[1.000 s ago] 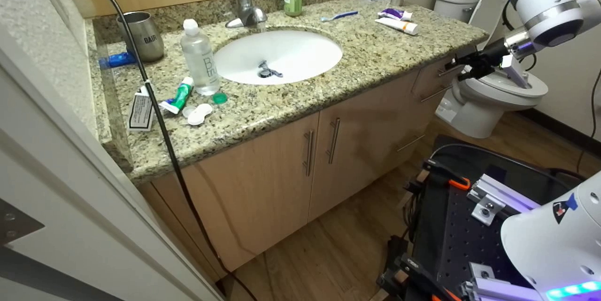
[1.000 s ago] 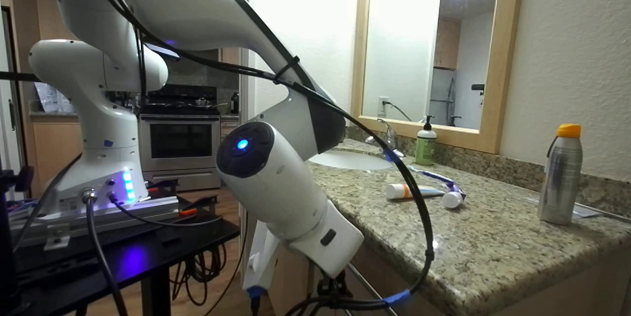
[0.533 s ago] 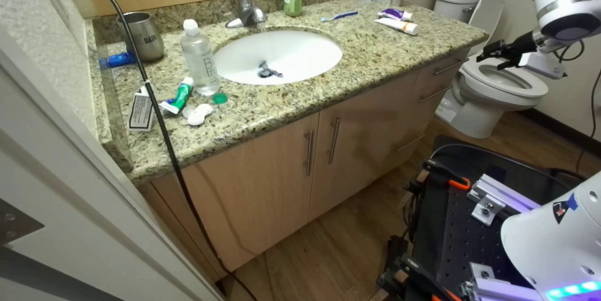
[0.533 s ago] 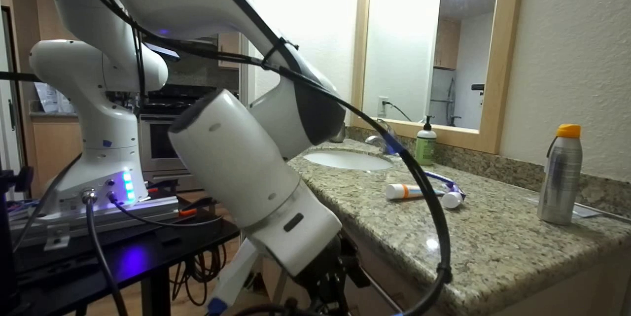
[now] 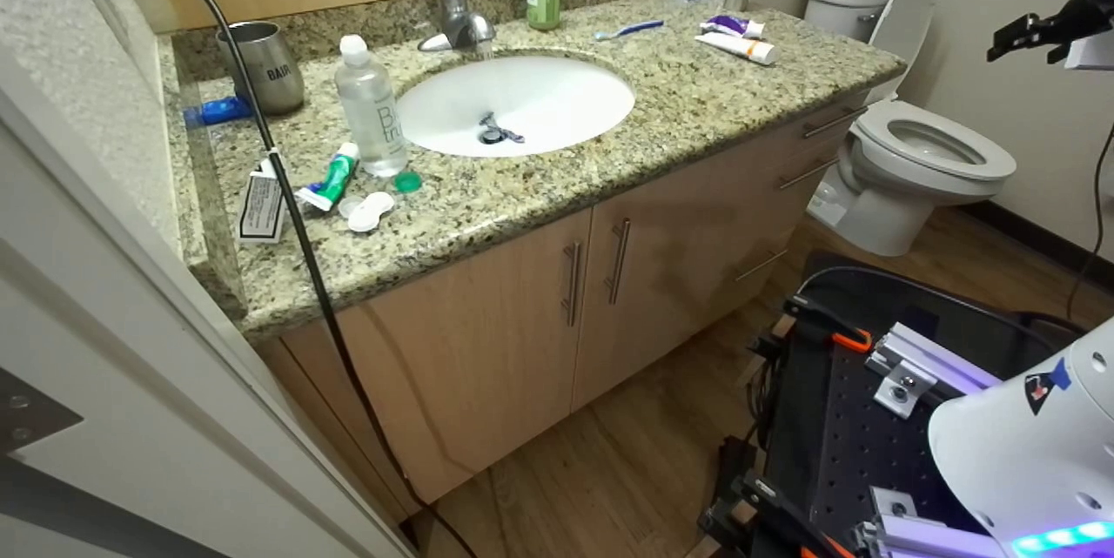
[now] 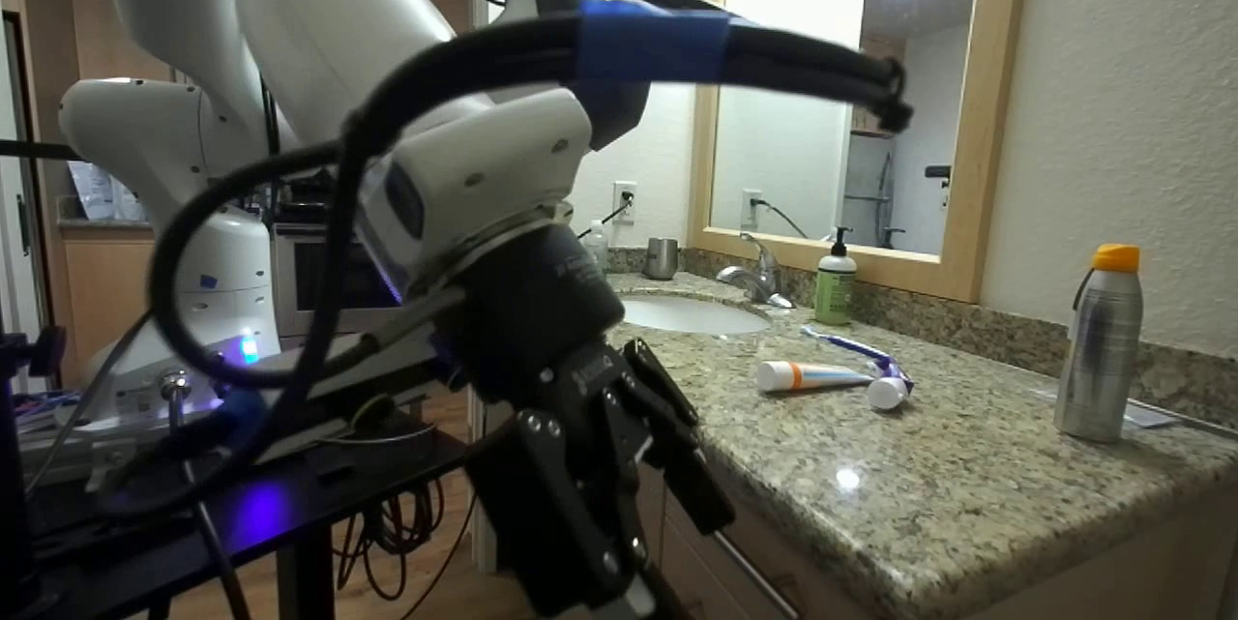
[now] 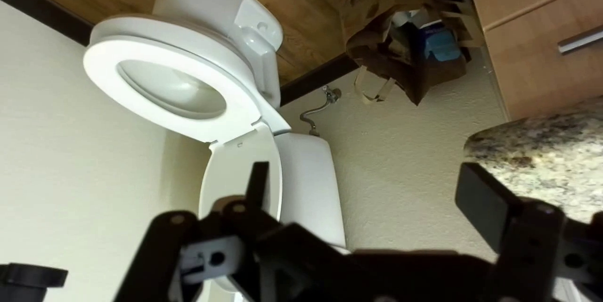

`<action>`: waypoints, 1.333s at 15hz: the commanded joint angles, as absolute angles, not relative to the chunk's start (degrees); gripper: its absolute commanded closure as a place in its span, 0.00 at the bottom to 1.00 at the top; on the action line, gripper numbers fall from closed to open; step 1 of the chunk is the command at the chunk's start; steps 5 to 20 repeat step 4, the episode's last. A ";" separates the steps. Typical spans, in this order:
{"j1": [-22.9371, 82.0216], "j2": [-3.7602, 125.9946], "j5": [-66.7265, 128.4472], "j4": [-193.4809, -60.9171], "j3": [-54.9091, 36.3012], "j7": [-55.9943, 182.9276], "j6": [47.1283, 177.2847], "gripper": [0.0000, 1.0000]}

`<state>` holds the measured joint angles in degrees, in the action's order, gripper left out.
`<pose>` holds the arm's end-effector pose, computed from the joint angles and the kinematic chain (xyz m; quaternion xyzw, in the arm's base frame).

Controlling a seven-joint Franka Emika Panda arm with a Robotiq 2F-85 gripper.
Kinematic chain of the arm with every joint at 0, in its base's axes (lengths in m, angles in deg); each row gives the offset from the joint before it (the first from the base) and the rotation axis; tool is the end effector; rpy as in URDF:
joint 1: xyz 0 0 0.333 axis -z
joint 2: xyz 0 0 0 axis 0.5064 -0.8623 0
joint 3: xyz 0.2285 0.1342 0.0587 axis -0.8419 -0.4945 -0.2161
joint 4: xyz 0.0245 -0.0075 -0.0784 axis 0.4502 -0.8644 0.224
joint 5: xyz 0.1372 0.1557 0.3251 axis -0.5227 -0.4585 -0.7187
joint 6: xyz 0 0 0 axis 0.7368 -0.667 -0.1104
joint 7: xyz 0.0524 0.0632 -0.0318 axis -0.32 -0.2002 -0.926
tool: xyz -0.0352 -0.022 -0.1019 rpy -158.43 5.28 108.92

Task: Close the drawer

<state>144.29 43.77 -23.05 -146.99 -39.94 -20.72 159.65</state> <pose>-0.0539 -0.6115 0.2069 0.7790 -0.5265 0.2538 0.2270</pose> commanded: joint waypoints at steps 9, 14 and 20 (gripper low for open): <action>156.91 48.79 -28.66 -153.08 -53.68 -25.07 152.66 0.00; 156.91 48.79 -28.66 -153.08 -53.68 -25.07 152.66 0.00; 156.91 48.79 -28.66 -153.08 -53.68 -25.07 152.66 0.00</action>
